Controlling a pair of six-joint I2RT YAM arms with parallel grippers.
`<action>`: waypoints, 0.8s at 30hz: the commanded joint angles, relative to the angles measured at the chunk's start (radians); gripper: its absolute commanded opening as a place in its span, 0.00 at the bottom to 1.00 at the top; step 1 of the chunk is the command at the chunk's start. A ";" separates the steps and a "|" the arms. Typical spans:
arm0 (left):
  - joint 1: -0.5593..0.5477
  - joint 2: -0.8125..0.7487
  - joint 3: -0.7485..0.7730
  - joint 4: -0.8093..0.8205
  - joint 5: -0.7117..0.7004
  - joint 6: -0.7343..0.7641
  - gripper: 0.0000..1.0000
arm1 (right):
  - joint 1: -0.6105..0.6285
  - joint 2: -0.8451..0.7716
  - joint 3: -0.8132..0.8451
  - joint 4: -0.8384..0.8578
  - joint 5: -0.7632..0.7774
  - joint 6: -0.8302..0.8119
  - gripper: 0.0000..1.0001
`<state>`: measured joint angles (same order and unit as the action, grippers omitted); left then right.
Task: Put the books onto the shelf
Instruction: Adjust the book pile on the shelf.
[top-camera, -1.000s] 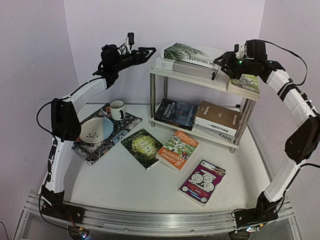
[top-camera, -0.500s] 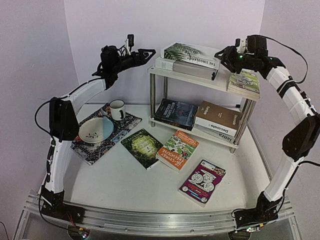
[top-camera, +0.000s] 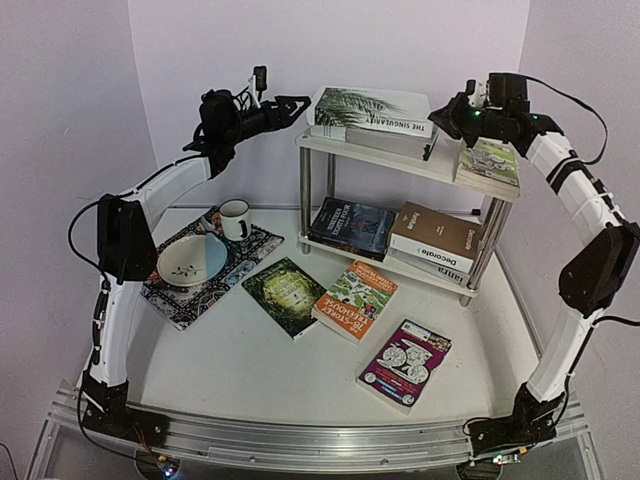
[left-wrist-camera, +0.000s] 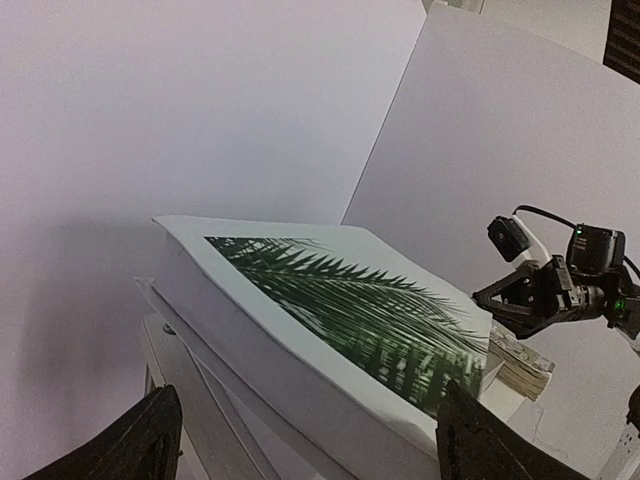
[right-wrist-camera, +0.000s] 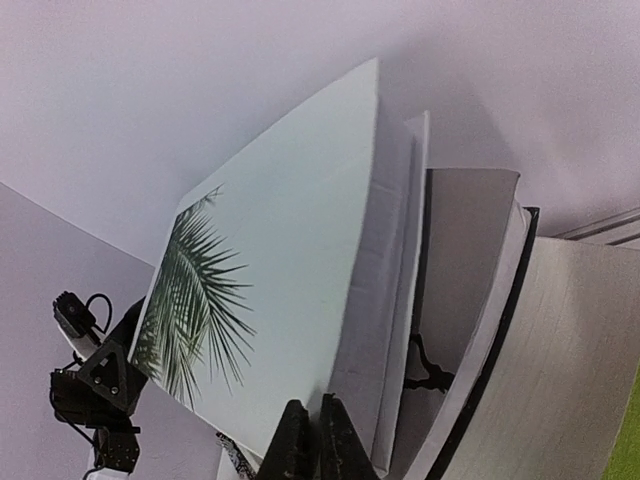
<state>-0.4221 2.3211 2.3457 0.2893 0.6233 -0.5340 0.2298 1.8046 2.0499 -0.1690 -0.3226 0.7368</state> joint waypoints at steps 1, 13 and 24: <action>0.005 -0.078 -0.003 0.036 -0.013 0.014 0.89 | 0.003 -0.033 0.003 -0.014 -0.037 -0.015 0.00; 0.004 -0.110 -0.034 0.037 0.004 -0.022 0.89 | 0.003 -0.076 -0.022 -0.024 0.053 0.027 0.00; 0.004 -0.209 -0.134 0.041 -0.006 -0.001 0.89 | 0.020 -0.201 -0.165 0.044 0.216 0.177 0.00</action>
<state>-0.4217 2.2091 2.2288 0.2899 0.6172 -0.5486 0.2366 1.6957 1.9397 -0.1711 -0.2089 0.8587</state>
